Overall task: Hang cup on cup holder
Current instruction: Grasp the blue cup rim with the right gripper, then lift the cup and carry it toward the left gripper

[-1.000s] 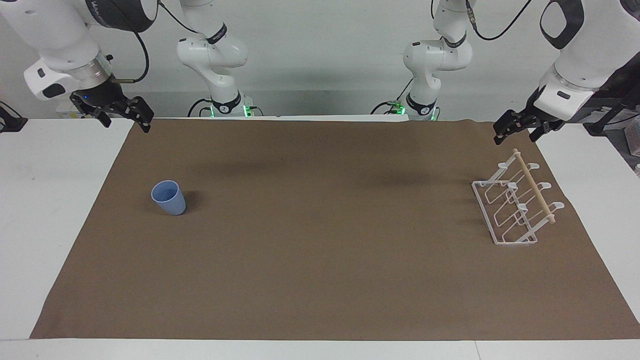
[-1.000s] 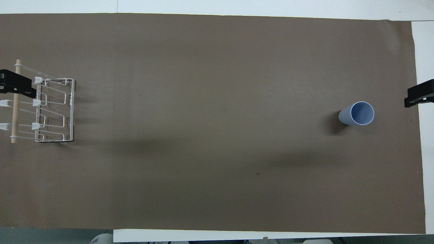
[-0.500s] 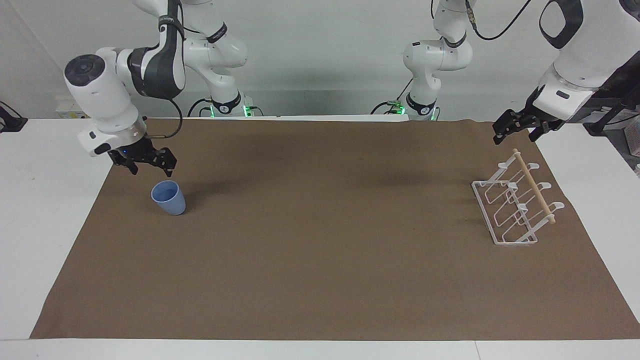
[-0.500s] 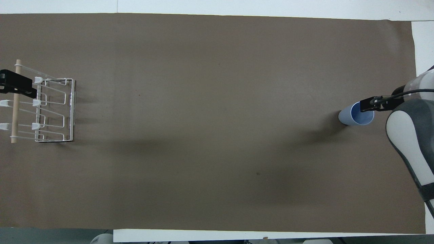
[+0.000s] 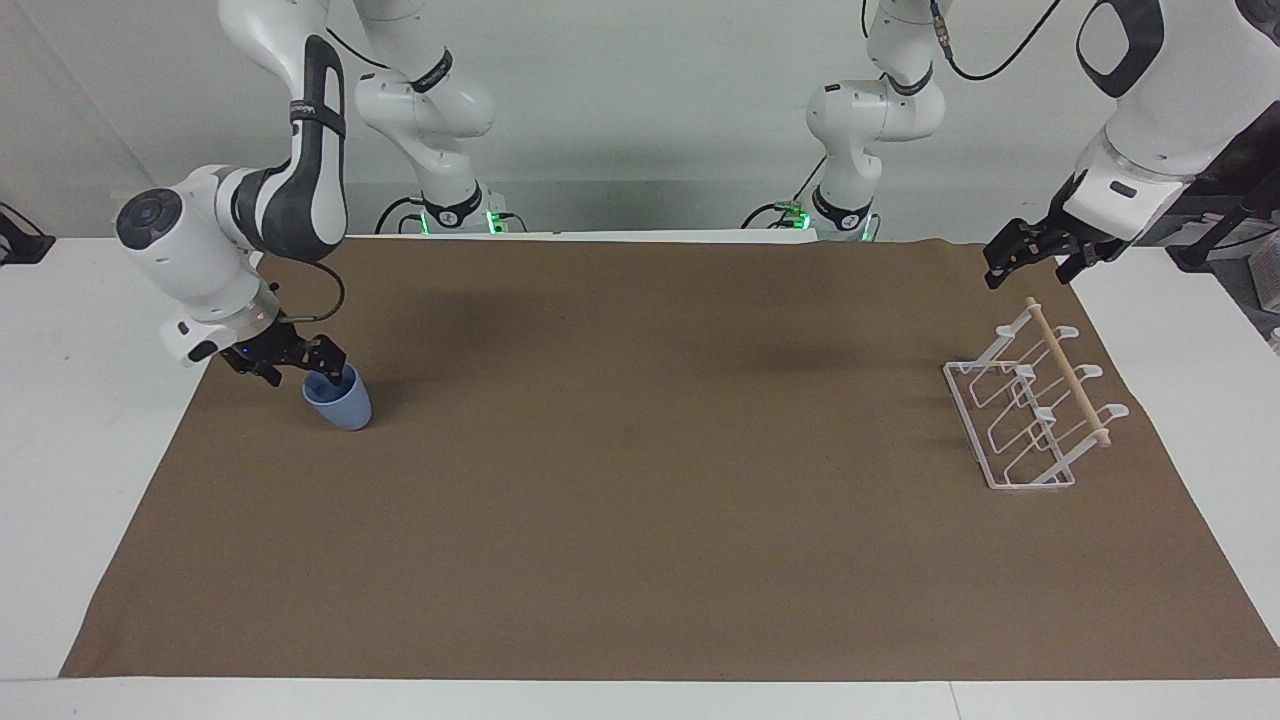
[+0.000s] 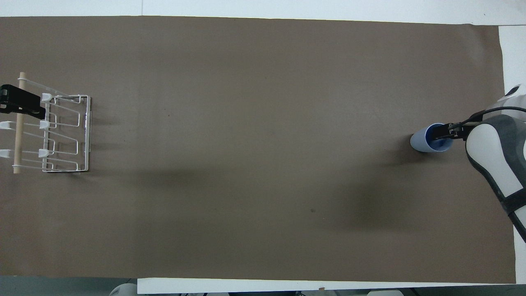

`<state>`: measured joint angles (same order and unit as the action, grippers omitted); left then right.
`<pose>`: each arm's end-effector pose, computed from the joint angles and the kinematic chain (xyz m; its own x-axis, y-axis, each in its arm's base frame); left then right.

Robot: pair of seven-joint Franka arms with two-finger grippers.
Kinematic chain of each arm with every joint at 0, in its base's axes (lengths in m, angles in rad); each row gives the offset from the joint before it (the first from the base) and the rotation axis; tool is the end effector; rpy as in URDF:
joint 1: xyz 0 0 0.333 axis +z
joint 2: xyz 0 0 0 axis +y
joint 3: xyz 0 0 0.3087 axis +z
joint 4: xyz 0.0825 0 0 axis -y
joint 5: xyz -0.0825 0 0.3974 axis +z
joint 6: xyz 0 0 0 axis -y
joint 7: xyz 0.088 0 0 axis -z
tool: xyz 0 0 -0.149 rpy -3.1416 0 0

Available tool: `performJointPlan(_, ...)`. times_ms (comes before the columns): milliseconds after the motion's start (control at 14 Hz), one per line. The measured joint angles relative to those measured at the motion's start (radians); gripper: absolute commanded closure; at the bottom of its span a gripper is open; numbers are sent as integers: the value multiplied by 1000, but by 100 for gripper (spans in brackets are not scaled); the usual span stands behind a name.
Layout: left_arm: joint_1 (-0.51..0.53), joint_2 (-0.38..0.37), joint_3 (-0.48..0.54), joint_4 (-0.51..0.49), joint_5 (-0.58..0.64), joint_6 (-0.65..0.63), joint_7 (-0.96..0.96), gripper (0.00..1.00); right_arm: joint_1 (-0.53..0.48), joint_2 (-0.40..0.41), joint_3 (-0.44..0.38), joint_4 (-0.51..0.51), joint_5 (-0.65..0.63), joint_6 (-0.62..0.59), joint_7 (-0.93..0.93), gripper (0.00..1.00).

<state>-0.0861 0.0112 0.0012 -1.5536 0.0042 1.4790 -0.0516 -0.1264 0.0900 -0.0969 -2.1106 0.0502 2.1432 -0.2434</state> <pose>0.5558 -0.0466 0.5696 0.9958 -0.0326 -0.0854 -0.0335 -0.9994 -0.0086 0.5460 -0.1200 0.3121 0.9988 -0.0071 -0.0479 -0.0092 -0.9990 -0.0447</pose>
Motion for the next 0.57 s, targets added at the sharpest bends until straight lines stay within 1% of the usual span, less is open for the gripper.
performJointPlan(71, 0, 0, 0, 0, 0, 0, 0, 0, 0, 3, 0, -12, 1, 21, -21, 47)
performJointPlan(214, 0, 0, 0, 0, 0, 0, 0, 0, 1, 11, 0, -22, 2, 37, -42, 80)
performJointPlan(286, 0, 0, 0, 0, 0, 0, 0, 0, 1, 14, 0, -23, 2, 38, -43, 93)
performJointPlan(429, 0, 0, 0, 0, 0, 0, 0, 0, 2, 15, 0, -24, 2, 38, -43, 100)
performJointPlan(571, 1, 0, 1, 0, 0, 0, 0, 0, 2, 15, 1, -24, 2, 38, -45, 100)
